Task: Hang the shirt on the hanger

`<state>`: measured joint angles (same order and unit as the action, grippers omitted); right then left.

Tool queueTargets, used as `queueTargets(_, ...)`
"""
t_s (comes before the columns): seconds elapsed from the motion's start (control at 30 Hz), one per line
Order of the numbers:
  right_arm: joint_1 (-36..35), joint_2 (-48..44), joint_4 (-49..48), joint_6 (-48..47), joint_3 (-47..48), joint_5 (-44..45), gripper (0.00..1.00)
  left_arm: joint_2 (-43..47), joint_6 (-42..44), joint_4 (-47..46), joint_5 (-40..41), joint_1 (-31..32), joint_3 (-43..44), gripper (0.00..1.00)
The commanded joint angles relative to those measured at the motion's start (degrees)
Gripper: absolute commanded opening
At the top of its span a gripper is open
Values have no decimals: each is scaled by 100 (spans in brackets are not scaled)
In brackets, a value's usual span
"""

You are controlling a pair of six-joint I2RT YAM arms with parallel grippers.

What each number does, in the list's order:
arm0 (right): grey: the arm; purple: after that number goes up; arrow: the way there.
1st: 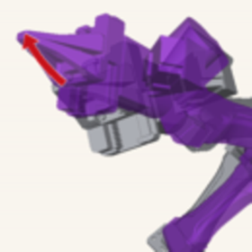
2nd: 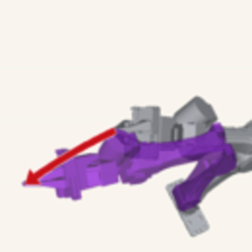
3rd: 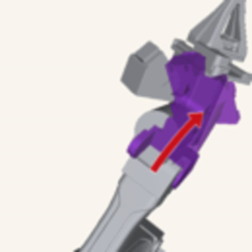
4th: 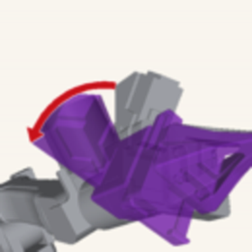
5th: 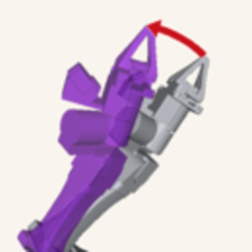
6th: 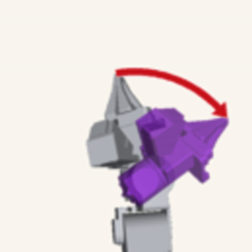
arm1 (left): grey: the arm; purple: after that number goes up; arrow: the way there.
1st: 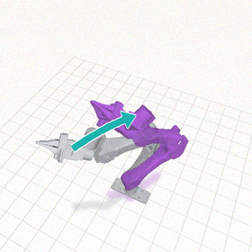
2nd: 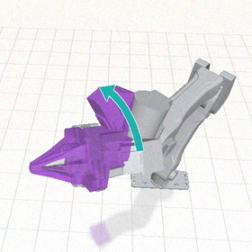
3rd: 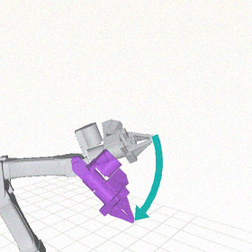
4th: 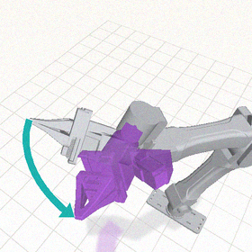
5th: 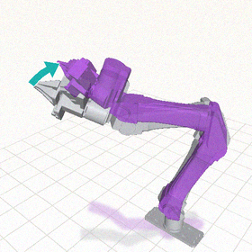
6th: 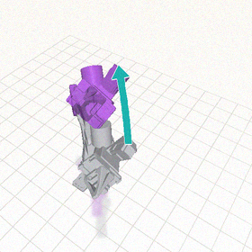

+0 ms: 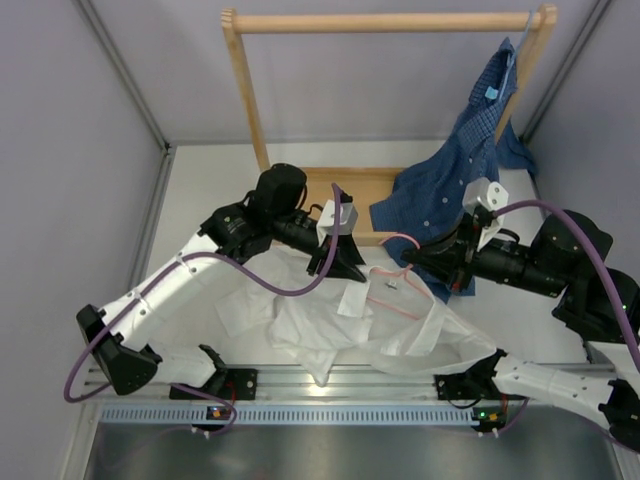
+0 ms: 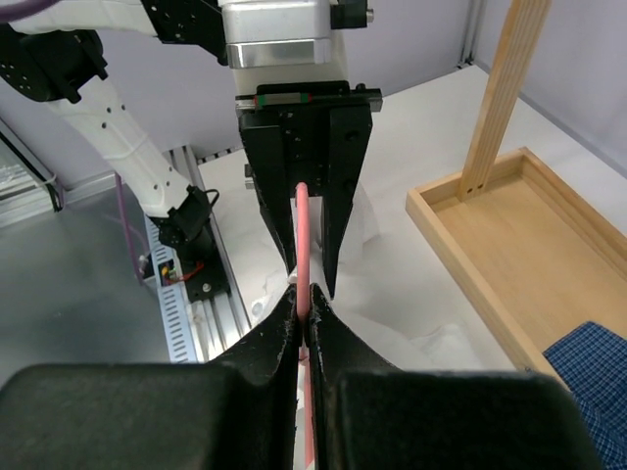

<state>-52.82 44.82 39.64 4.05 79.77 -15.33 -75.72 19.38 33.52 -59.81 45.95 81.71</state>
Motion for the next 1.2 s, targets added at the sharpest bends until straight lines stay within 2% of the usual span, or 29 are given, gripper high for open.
queueTargets(0.0,-9,9,-342,60,268,-101,0,-100,119,-65,-391,1,-41,25)
queueTargets(0.03,-18,27,-369,69,259,-93,0,-118,102,-56,-391,1,-24,15)
queueTargets(0.07,-9,18,-386,52,250,-84,0,-127,75,-56,-356,1,-6,0)
queueTargets(0.17,-9,-25,-378,-1,127,4,3,-127,267,206,-435,10,186,0)
queueTargets(0.2,-9,-139,-352,-27,5,21,18,-118,460,512,-452,1,265,0)
queueTargets(0.23,-9,-244,-334,-80,-83,143,60,-101,523,646,-461,1,336,0)
queueTargets(0.27,-9,-359,-282,-115,-189,292,66,-83,584,769,-470,1,450,0)
queueTargets(0.33,-18,-754,199,-159,-347,766,71,-22,699,1059,-461,1,530,0)
queueTargets(0.4,-18,-1185,578,-177,-435,1199,69,48,813,1340,-400,1,591,0)
queueTargets(0.47,-18,-1413,1237,-203,-444,867,71,189,892,1455,-330,1,618,0)
queueTargets(0.53,-18,-1677,1554,-238,-549,376,78,286,875,1543,-303,1,670,0)
queueTargets(0.6,-9,-1880,1731,-300,-900,-46,79,400,875,1570,-373,1,714,0)
queueTargets(0.63,-9,-1880,1766,-352,-988,-545,79,418,866,1561,-382,1,732,0)
queueTargets(0.73,-9,-1652,1846,-353,-1218,-1084,70,392,735,1570,-382,1,837,0)
queueTargets(0.8,-9,-1459,1855,-571,-1288,-1121,65,339,725,1631,-461,1,890,0)
queueTargets(1.03,-18,-1072,1144,-941,-1271,-1183,68,295,708,1632,-628,1,882,0)
queueTargets(1.1,-9,-993,933,-942,-1288,-1200,64,278,673,1632,-620,1,899,0)
queueTargets(1.17,-18,-923,713,-933,-1314,-1288,47,269,629,1640,-576,1,917,0)
